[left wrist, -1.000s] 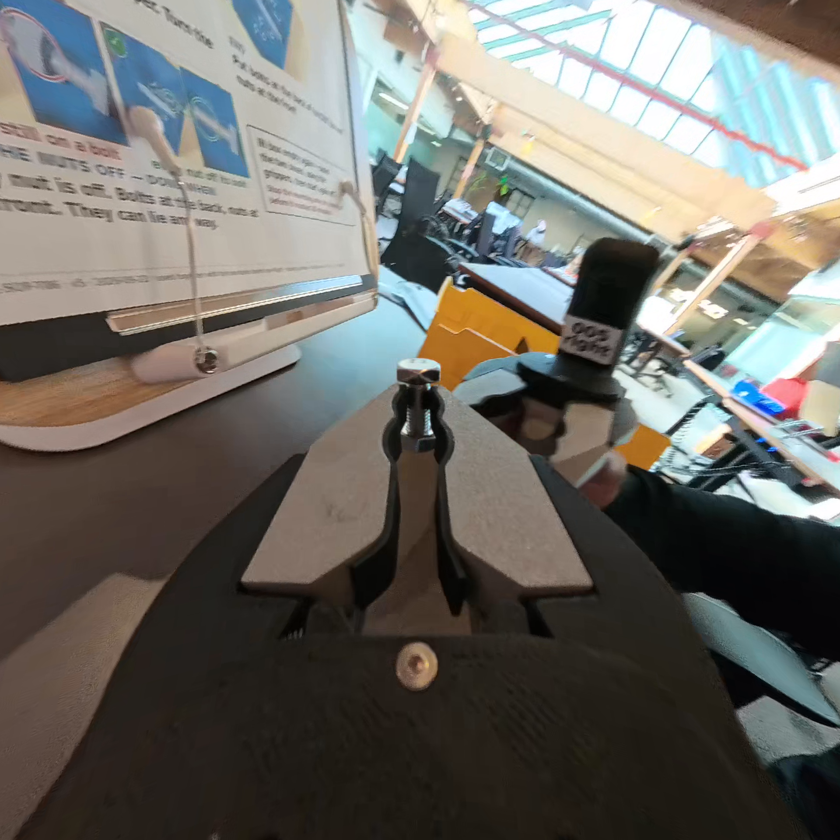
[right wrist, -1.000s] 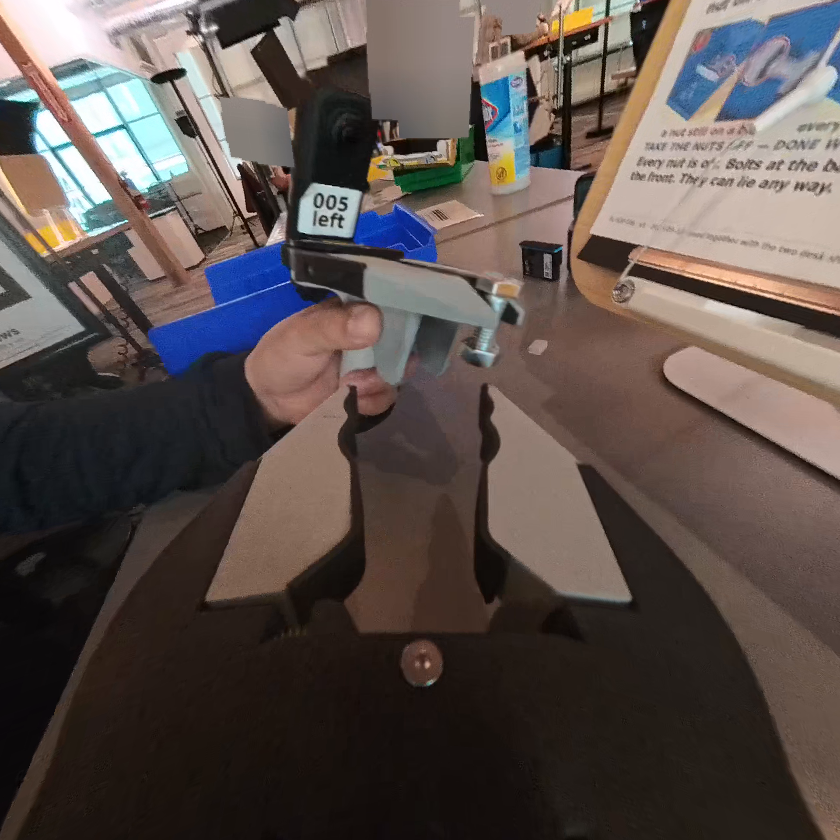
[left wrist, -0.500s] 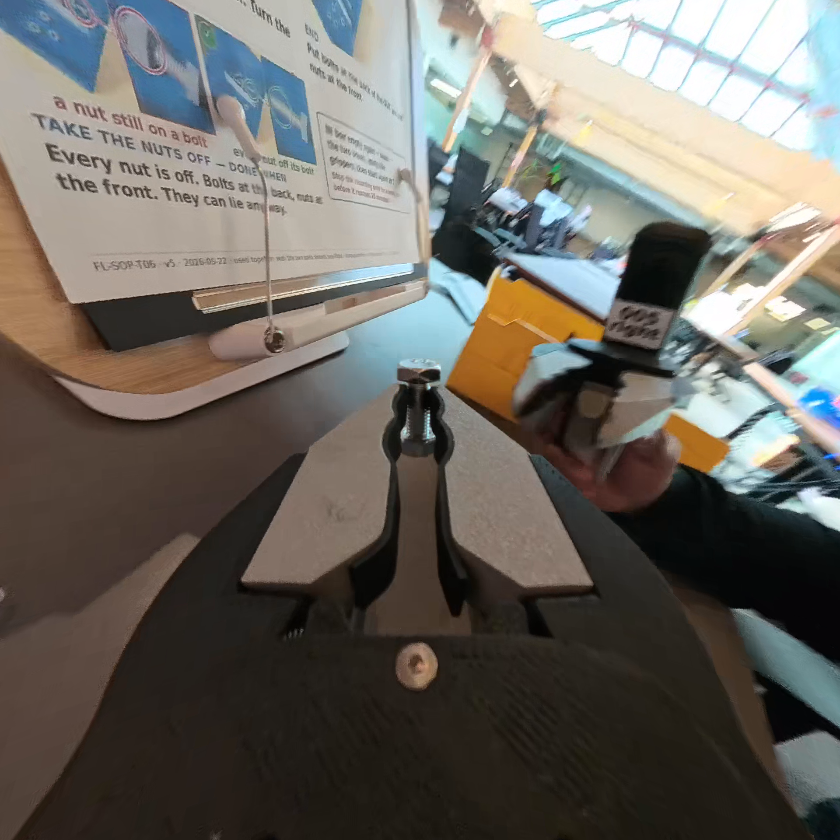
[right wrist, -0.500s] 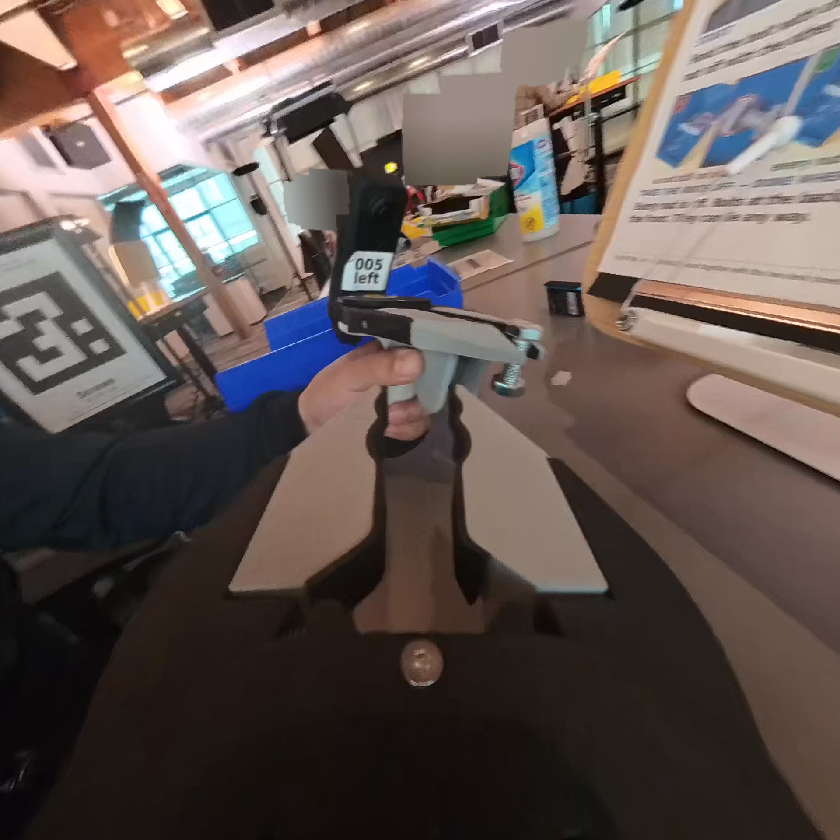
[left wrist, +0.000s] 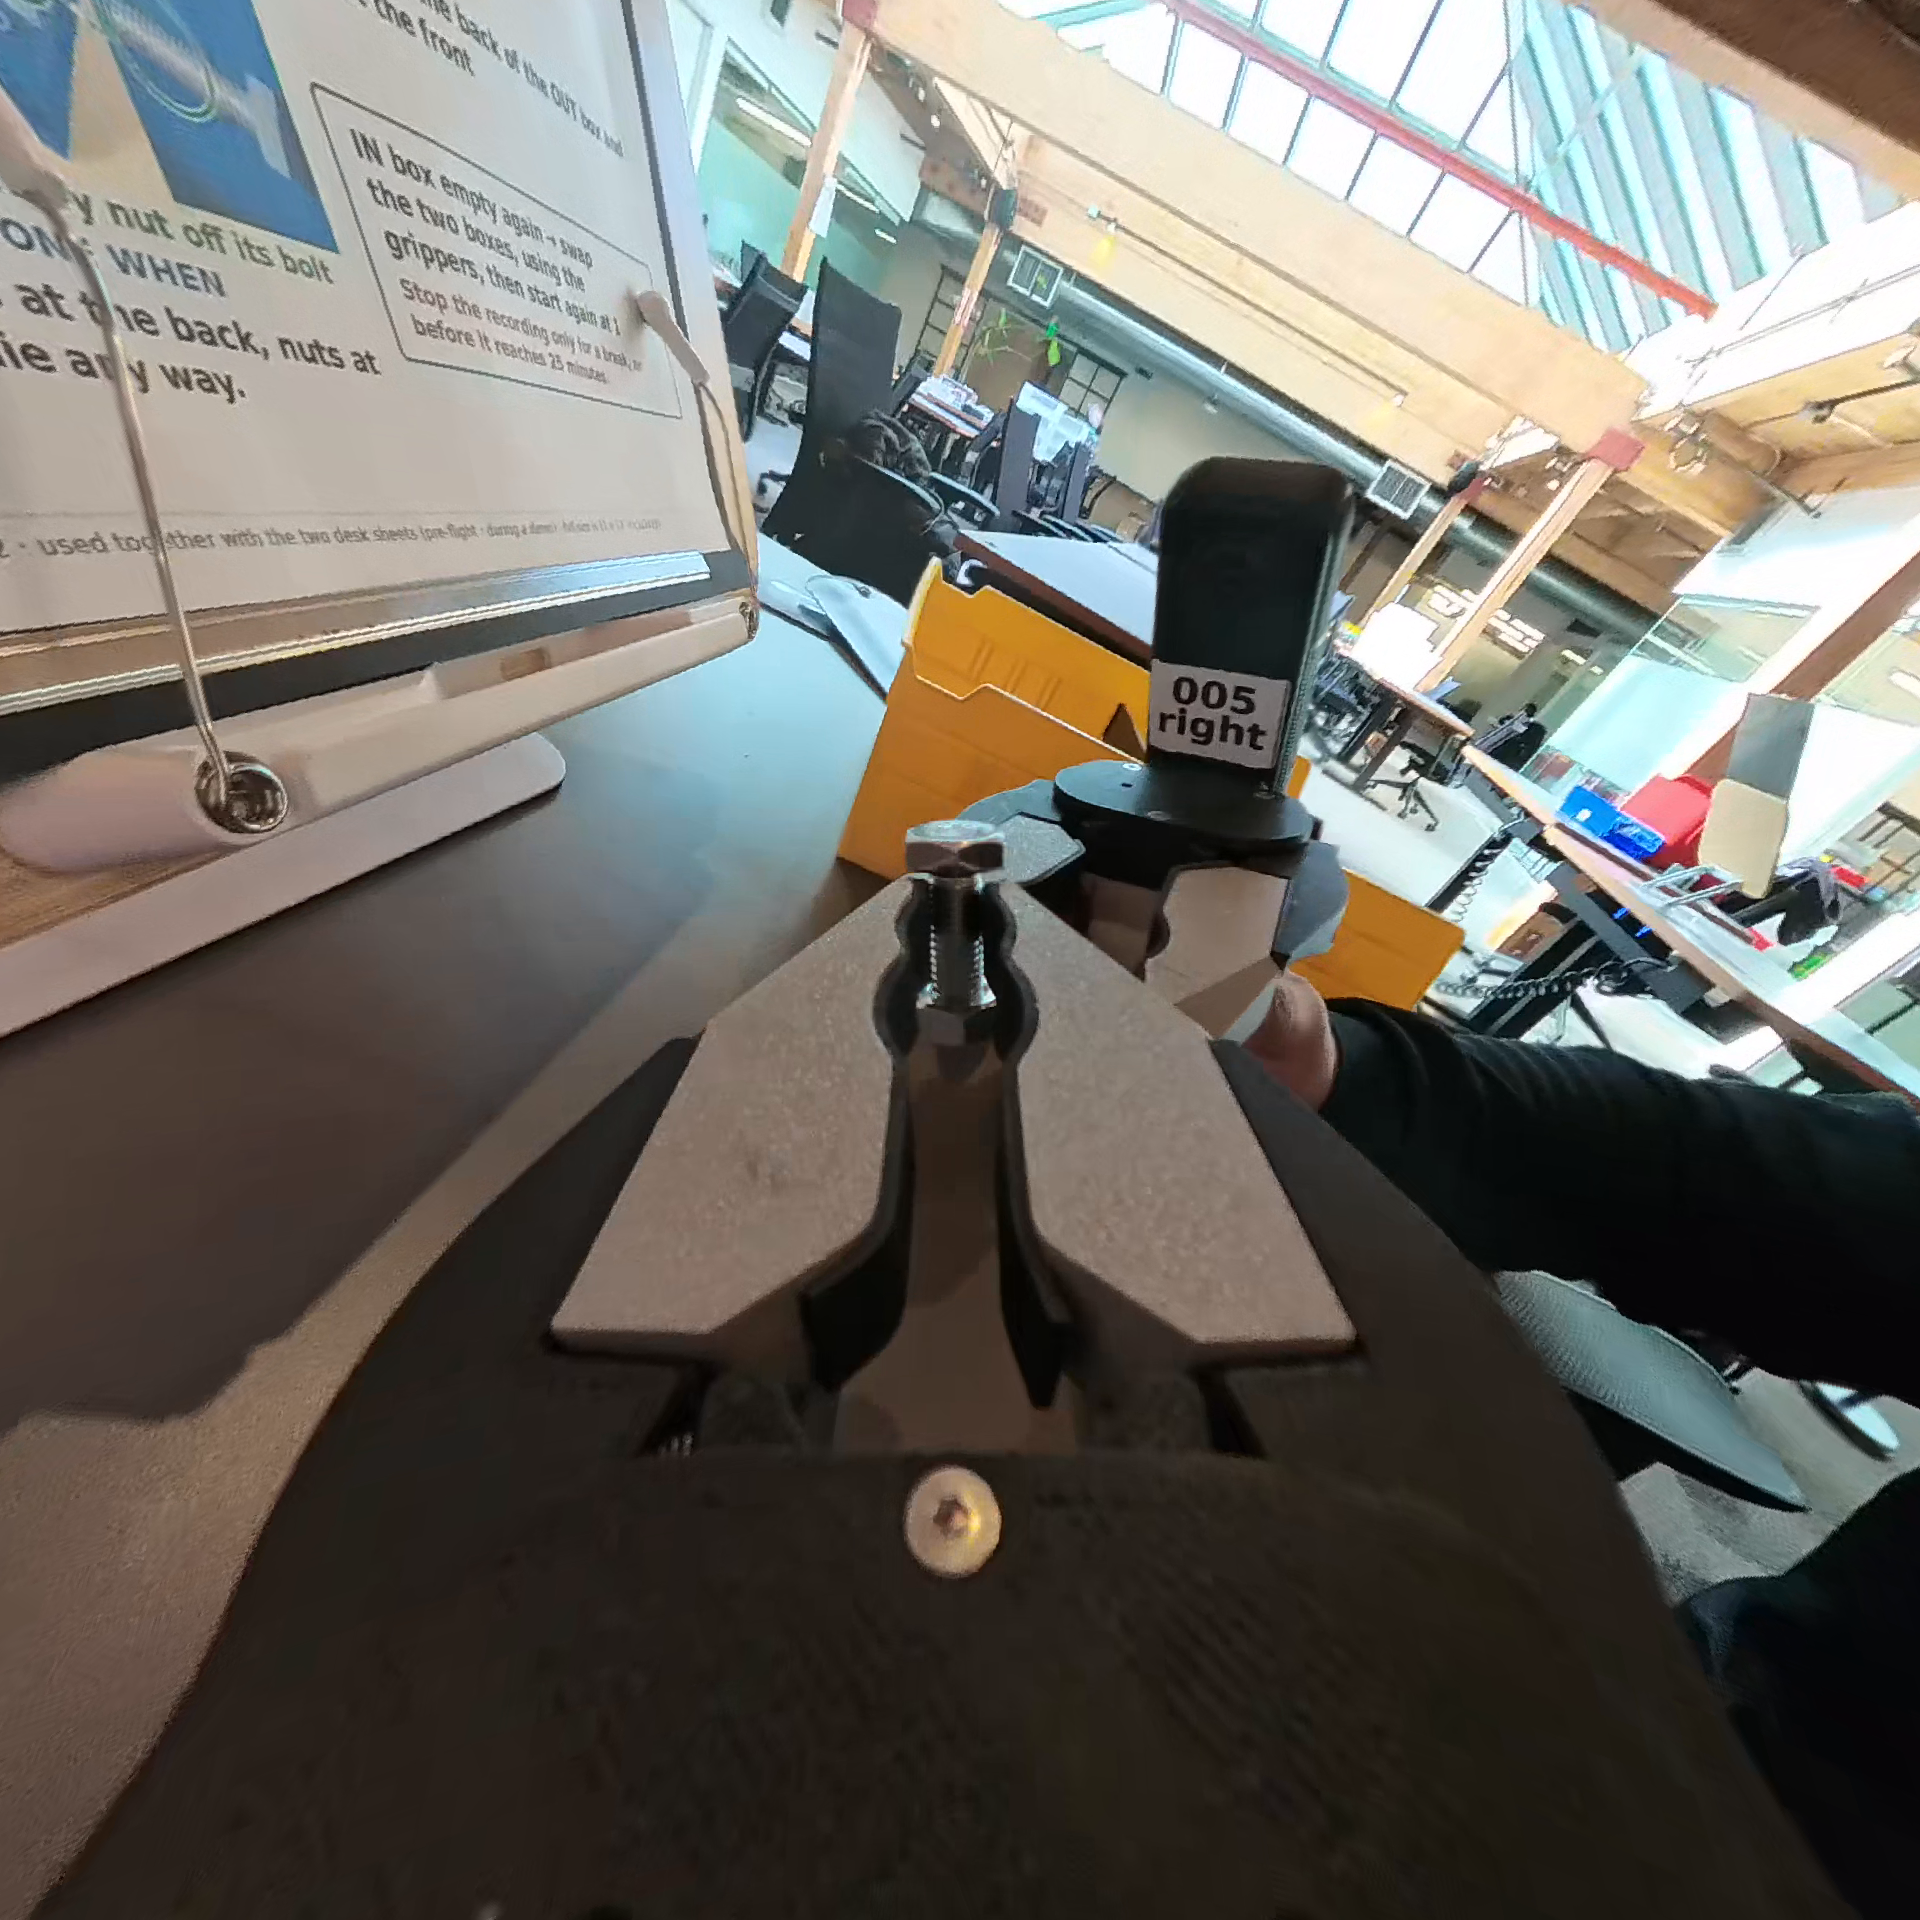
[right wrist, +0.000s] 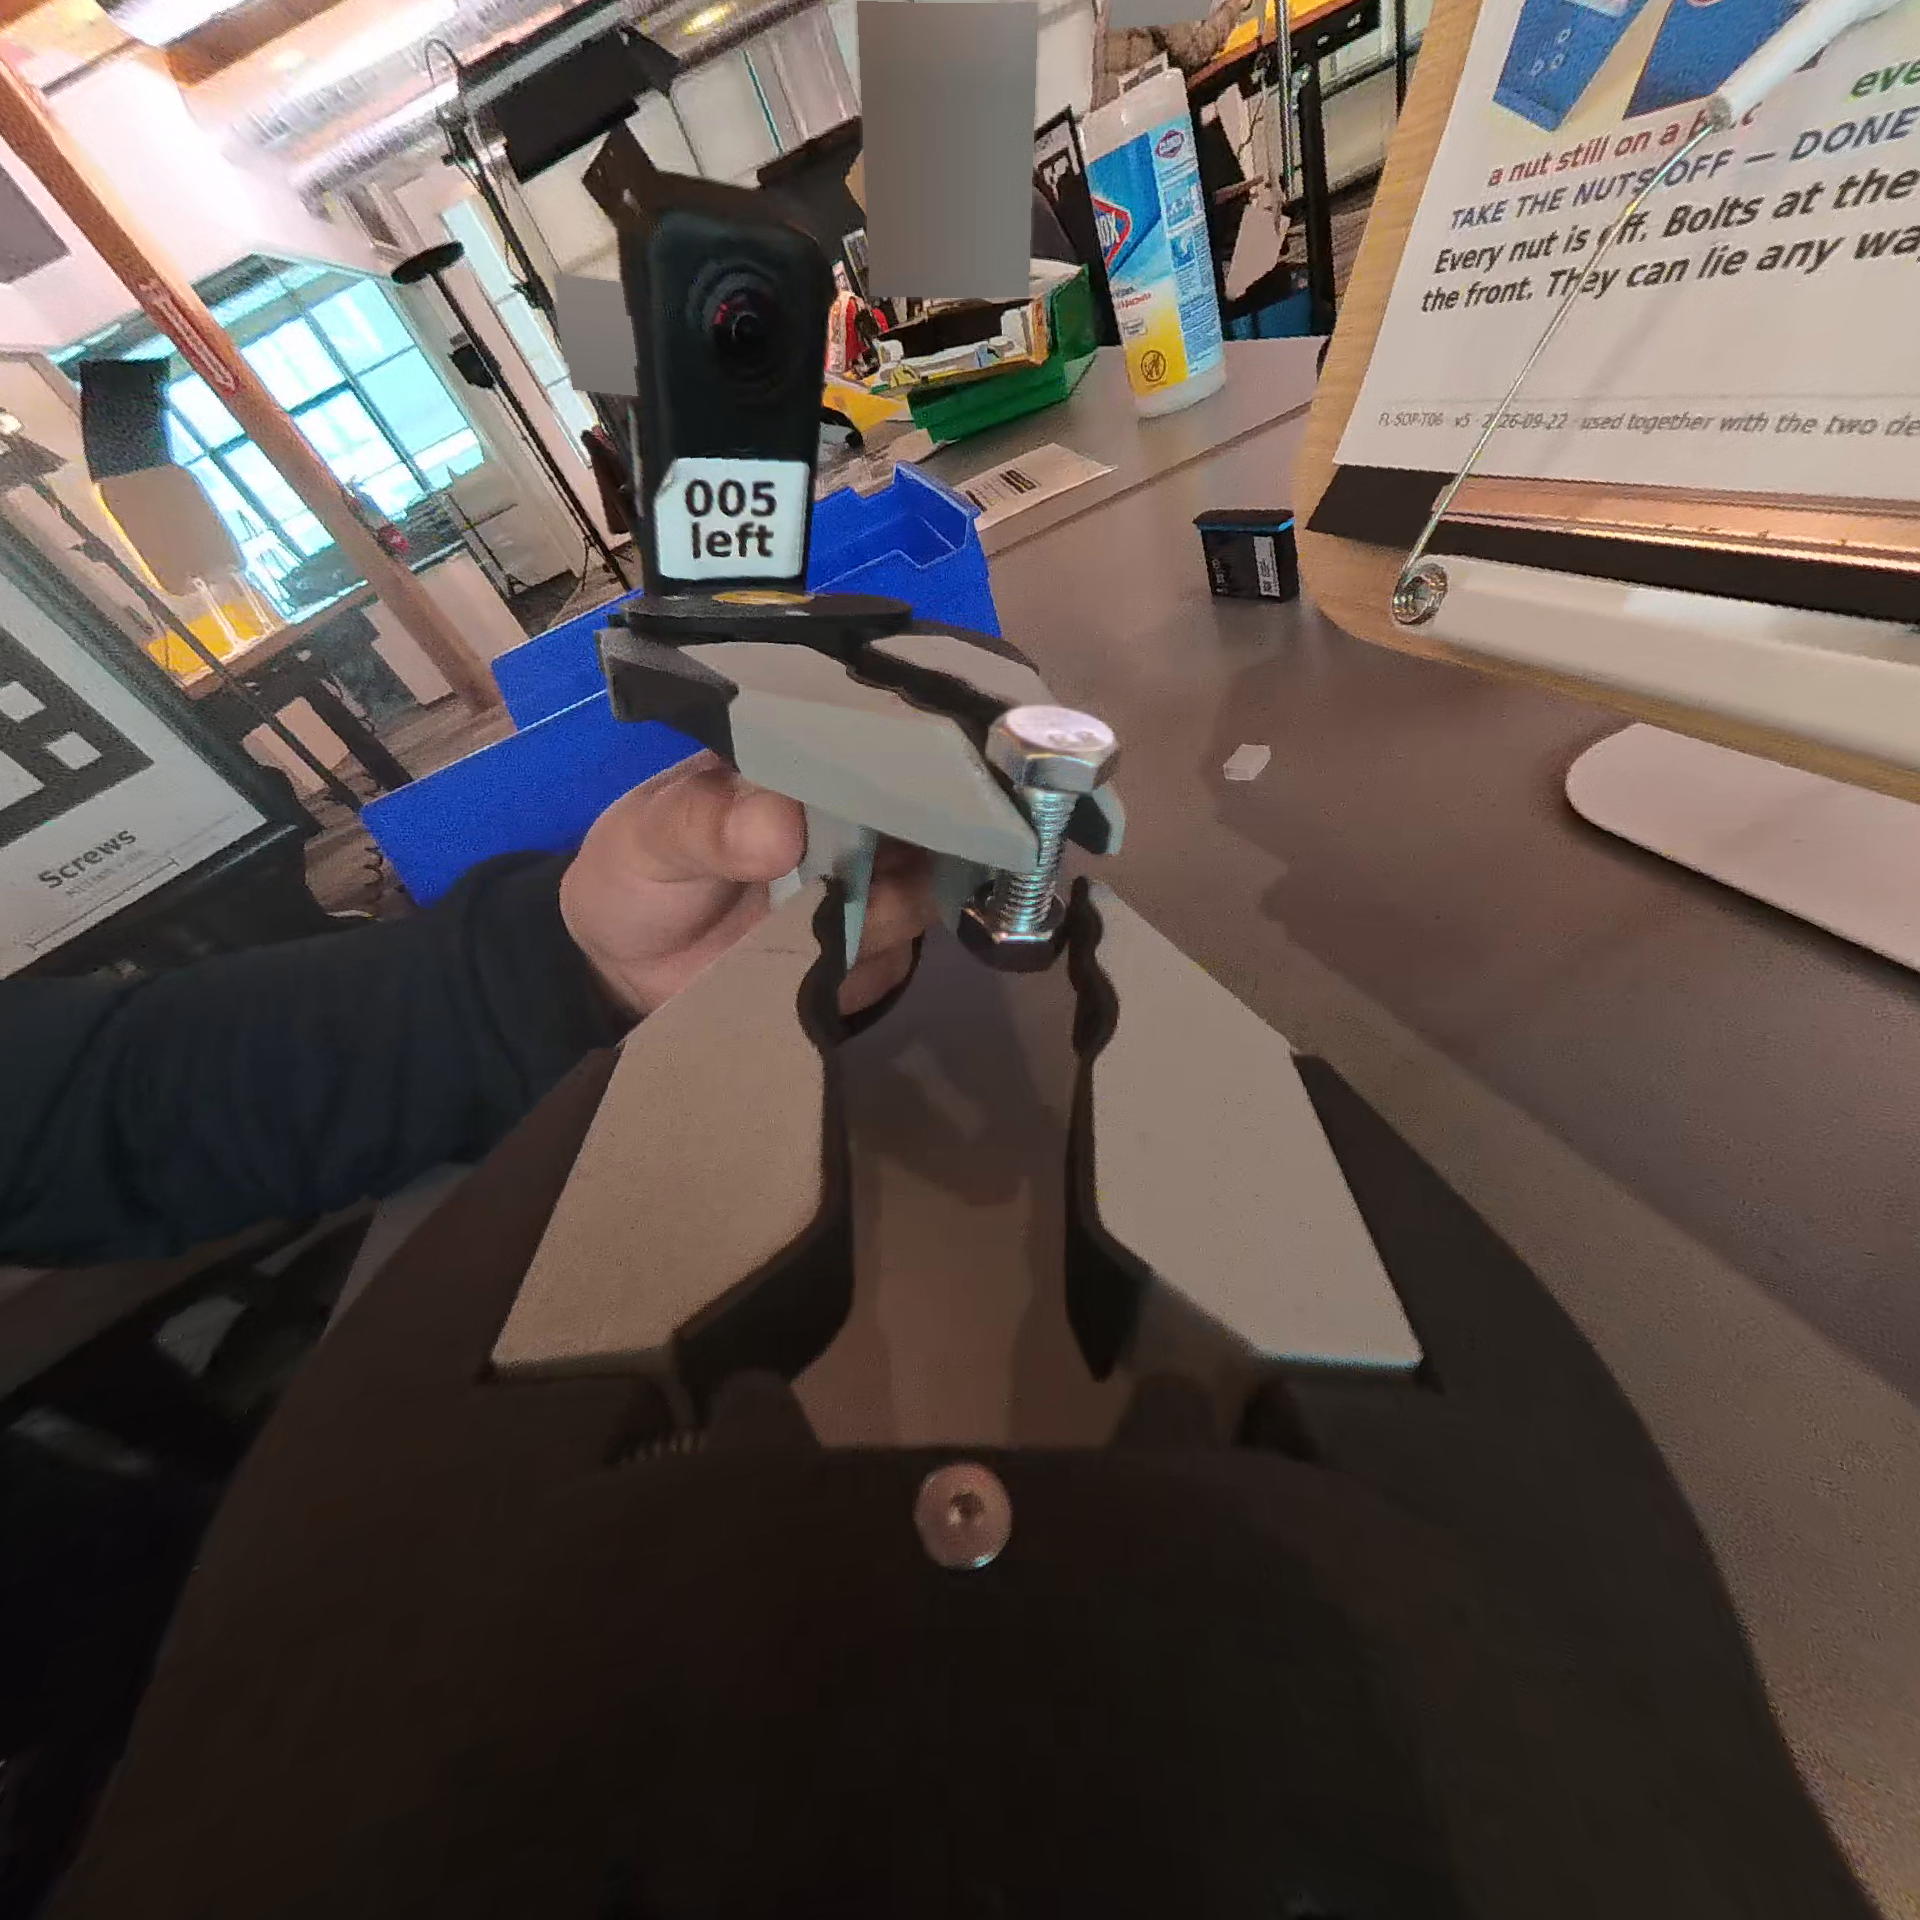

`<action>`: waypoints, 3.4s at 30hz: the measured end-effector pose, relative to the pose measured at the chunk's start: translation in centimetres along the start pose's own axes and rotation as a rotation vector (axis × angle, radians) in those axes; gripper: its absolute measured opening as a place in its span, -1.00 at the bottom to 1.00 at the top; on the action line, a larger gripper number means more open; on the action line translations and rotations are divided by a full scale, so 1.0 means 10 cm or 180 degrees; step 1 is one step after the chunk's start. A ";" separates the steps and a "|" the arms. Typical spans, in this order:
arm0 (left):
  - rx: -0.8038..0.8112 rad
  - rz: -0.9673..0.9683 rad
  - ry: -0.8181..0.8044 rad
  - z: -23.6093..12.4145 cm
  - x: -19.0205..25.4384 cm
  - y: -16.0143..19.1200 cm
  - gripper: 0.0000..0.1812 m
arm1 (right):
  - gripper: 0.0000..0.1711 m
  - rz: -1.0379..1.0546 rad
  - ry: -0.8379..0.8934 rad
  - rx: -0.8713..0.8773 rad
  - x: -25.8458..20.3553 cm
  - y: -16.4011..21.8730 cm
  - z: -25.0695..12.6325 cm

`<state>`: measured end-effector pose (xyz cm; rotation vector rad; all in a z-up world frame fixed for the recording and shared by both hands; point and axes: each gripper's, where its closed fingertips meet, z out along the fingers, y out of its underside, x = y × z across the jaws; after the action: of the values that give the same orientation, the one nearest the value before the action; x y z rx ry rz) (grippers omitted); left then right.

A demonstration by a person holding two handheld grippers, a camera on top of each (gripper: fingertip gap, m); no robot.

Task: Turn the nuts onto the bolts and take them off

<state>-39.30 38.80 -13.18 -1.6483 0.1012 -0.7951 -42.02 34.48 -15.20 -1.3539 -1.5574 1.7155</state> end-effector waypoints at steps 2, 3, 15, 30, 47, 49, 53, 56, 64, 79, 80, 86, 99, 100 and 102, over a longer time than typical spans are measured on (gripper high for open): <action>0.0010 0.0000 -0.0037 0.00 -0.02 0.00 -0.92 | -0.54 0.0019 0.0030 0.0007 -0.01 0.00 -0.04; -0.0009 0.0029 -0.0096 0.00 -0.05 0.01 -0.92 | -0.54 0.0013 0.0071 -0.0019 0.02 0.02 -0.05; 0.0098 -0.0237 -0.0424 -0.13 -0.39 0.01 -0.93 | -0.72 -0.0326 0.0584 -0.0077 0.19 0.02 -0.16; 0.0145 -0.0357 0.0114 0.03 -0.19 0.01 -0.92 | -0.74 0.0308 0.0171 0.0100 0.25 0.01 -0.13; 0.0227 -0.0267 -0.0629 -0.06 -0.54 -0.02 -0.93 | -1.00 -0.2094 0.1797 -0.1087 0.27 0.25 -0.02; 0.0367 -0.0485 -0.0424 -0.07 -0.50 -0.06 -0.93 | -1.00 -0.2030 0.1772 -0.1060 0.25 0.25 -0.01; 0.0268 -0.0461 -0.0395 -0.03 -0.47 -0.01 -0.92 | -1.00 -0.1653 0.1722 -0.0882 0.35 0.23 -0.09; 0.0128 -0.0276 -0.0415 0.02 -0.43 0.04 -0.93 | -1.00 -0.1253 0.1534 -0.0680 0.38 0.22 -0.12; 0.0029 -0.0017 -0.0438 0.05 -0.39 0.06 -0.93 | -1.00 -0.0814 0.1359 -0.0441 0.45 0.16 -0.19; 0.0302 -0.0200 0.0615 -0.10 -0.07 -0.08 -0.93 | -0.55 -0.0332 0.0305 0.0069 0.17 -0.01 -0.21; 0.0292 -0.0161 0.0657 -0.09 -0.04 -0.07 -0.93 | -0.64 -0.0294 0.0113 0.0081 0.09 -0.01 -0.20; 0.0188 0.0198 0.0755 -0.03 0.13 -0.01 -0.92 | -0.65 -0.0145 -0.0268 0.0099 -0.09 -0.02 -0.16; 0.0327 0.0117 0.0607 -0.08 0.04 -0.09 -0.93 | -0.48 -0.0268 0.0119 0.0218 0.09 -0.08 -0.22; 0.0294 0.0149 0.0644 -0.05 0.08 -0.07 -0.93 | -0.49 -0.0274 0.0055 0.0233 0.05 -0.10 -0.21; 0.0214 0.0265 0.0482 -0.02 0.03 -0.03 -0.92 | -0.64 -0.0317 -0.0044 0.0211 -0.03 -0.09 -0.18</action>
<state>-39.25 38.56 -12.77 -1.5098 0.2458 -0.8500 -40.56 35.37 -14.02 -1.2141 -1.5350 1.7037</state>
